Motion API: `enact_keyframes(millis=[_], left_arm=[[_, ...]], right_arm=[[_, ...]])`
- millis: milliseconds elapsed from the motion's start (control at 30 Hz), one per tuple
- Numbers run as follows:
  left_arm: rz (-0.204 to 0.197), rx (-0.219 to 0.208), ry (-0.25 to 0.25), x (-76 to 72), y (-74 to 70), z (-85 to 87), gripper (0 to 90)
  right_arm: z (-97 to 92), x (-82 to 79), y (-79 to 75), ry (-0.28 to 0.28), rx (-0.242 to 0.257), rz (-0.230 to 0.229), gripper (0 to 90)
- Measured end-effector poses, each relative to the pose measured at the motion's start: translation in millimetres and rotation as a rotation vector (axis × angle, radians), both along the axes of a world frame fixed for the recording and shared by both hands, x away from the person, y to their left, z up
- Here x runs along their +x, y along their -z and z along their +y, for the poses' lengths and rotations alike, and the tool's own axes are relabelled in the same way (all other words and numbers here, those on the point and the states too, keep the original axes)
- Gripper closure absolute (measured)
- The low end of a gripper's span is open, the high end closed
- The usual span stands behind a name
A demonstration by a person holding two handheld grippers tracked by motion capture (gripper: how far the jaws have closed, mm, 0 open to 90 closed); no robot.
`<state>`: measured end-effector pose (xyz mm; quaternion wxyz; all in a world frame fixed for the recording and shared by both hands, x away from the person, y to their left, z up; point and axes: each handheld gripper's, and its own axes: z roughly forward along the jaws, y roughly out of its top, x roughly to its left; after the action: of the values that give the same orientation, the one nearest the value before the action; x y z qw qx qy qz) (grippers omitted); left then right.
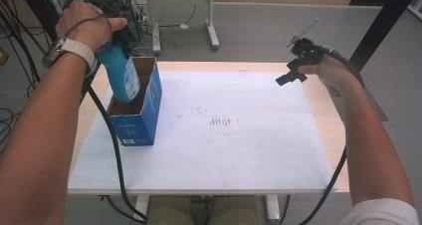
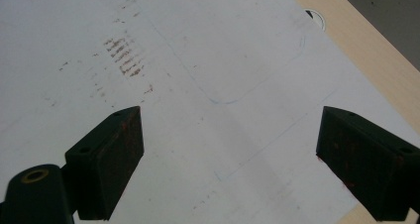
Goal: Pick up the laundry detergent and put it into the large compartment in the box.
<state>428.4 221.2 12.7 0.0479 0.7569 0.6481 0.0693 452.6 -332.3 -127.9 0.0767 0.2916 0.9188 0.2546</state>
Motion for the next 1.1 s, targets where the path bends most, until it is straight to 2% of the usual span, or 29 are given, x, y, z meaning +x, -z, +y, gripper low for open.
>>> enact_keyframes(millis=[1100], left_arm=[[0.016, -0.003, 0.004, 7.7, 44.6, 5.1, 37.3]], right_arm=[[1.0, 1.2, 3.6, 0.001, -0.001, 0.006, 11.1]])
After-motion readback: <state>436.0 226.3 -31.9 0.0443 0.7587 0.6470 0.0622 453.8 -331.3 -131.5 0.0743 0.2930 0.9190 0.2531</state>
